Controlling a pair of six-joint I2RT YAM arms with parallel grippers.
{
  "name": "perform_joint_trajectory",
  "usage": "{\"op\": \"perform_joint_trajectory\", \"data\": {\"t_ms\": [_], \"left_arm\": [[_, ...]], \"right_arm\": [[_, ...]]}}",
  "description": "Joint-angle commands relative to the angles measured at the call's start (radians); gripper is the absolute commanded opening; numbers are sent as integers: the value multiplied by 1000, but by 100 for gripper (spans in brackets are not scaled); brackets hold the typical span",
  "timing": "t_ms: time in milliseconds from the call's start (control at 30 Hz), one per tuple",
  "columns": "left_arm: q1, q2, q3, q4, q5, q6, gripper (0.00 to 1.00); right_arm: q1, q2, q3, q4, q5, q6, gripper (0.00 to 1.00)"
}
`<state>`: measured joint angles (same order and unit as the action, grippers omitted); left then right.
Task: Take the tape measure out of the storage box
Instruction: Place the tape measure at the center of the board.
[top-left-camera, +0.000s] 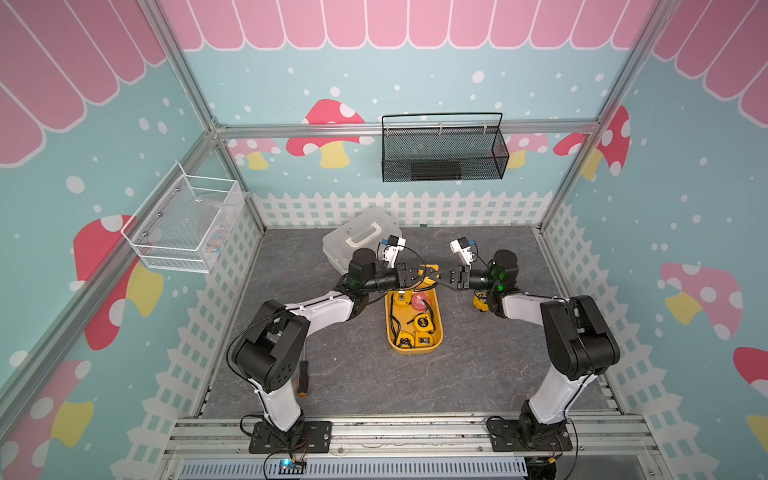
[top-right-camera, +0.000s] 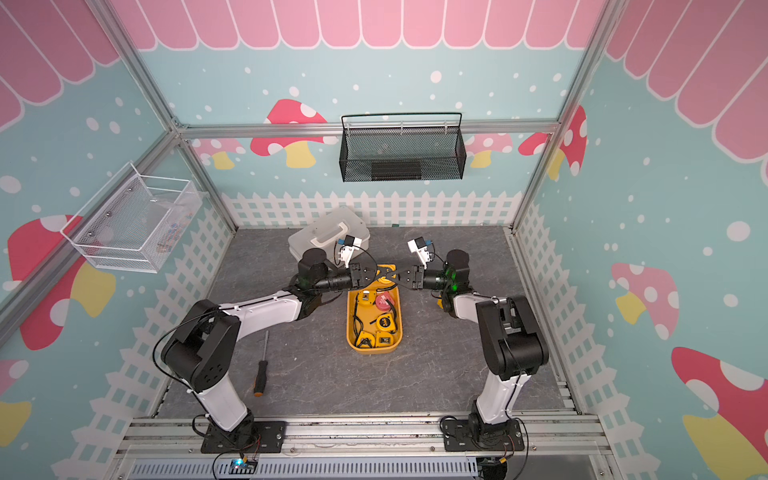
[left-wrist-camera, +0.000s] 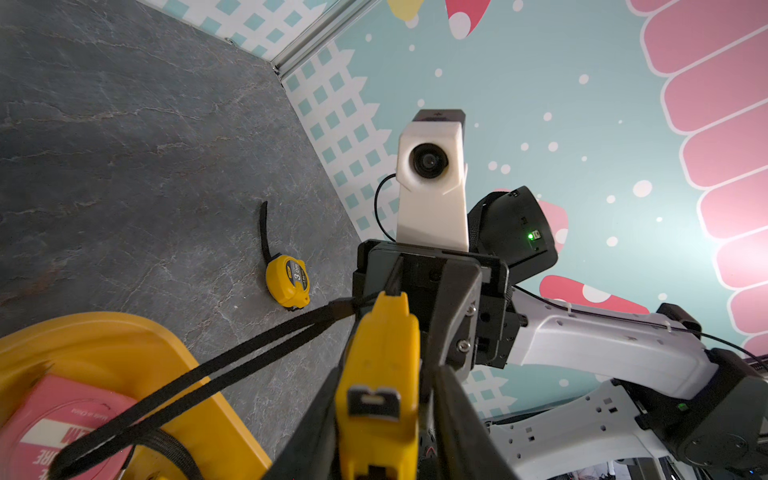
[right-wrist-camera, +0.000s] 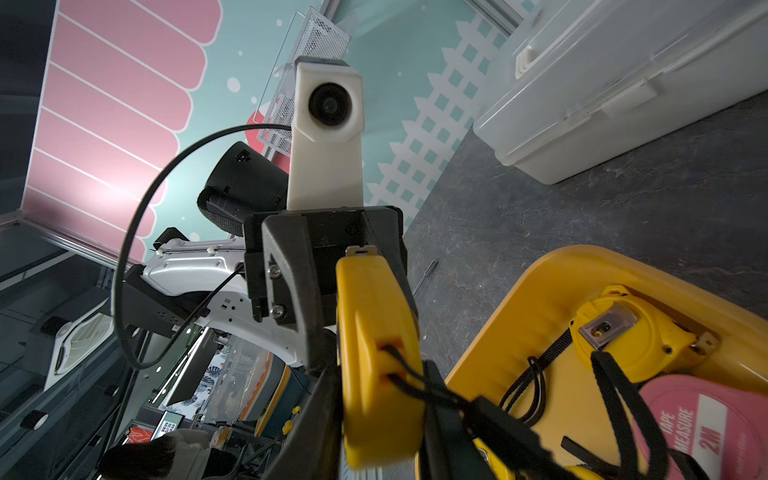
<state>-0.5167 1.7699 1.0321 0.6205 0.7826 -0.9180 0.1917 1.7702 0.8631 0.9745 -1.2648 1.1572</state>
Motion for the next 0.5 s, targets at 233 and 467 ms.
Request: {"op": "perform_joint_trajectory", "data": {"t_ms": [233,467], "left_arm": [[-7,-68,-20,-208,-39,124,62],[21,-162,-4,-511,-193,295,64]], "right_arm": [[-34,-61,-5,-155,47,-92,22],[-120,-122,26,-326,28,-218,22]]}}
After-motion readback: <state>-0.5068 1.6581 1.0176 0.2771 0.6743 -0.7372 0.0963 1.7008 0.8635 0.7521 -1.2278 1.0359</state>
